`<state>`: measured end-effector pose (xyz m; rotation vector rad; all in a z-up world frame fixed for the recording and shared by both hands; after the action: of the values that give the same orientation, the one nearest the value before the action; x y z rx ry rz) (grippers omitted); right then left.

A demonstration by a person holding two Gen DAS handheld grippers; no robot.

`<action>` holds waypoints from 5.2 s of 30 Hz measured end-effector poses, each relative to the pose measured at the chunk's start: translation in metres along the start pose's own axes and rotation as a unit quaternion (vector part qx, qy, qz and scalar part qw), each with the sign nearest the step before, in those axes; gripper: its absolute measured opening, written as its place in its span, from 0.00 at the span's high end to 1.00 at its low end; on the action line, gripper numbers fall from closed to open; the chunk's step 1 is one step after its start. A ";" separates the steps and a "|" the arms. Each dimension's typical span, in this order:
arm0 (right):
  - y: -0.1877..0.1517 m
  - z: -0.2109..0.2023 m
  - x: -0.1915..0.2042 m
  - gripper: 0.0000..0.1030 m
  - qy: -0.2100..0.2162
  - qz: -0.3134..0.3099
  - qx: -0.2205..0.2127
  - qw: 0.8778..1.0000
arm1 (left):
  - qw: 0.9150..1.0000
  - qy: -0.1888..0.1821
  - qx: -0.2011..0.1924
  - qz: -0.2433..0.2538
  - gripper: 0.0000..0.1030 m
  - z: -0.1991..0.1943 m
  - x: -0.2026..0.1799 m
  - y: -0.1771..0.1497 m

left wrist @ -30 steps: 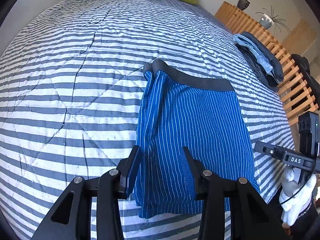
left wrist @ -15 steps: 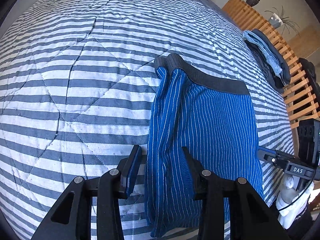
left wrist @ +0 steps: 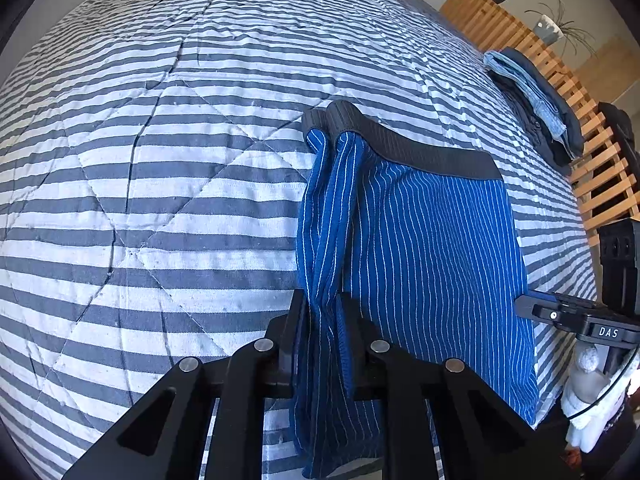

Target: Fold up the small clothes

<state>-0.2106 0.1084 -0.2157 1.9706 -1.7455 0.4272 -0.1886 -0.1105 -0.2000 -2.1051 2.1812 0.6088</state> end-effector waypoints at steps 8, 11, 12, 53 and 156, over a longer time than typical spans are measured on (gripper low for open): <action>-0.003 0.000 0.005 0.87 0.045 -0.006 0.002 0.999 | 1.000 -0.017 -0.014 -0.013 0.95 0.000 -0.002 0.000; -0.002 -0.007 0.011 0.93 0.071 -0.011 -0.014 0.997 | 0.999 -0.024 -0.025 -0.018 0.95 -0.009 -0.003 -0.002; -0.001 -0.011 0.012 0.94 0.076 -0.009 -0.022 0.997 | 0.999 -0.029 -0.031 -0.021 0.95 -0.013 -0.003 -0.003; -0.056 -0.146 0.017 0.97 0.148 -0.013 -0.111 0.983 | 0.984 -0.144 -0.102 0.005 0.95 -0.142 -0.068 -0.083; -0.013 -0.185 -0.063 0.91 -0.053 -0.011 -0.207 0.977 | 0.983 -0.073 -0.109 0.126 0.88 -0.063 -0.226 0.037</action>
<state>-0.1933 0.2617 -0.0951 1.7342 -1.7089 -0.0528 -0.1933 0.0842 -0.0649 -1.8136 2.4094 1.0327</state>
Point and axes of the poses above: each gripper's, at about its wrist camera, not at the fingertips, and z roughly the way its jaws point, x to its left, y to its top, the point moved 5 cm from there along z, roughly the way its jaws point, and after that the axes turned 5 degrees about x, right-handed, at the moved point
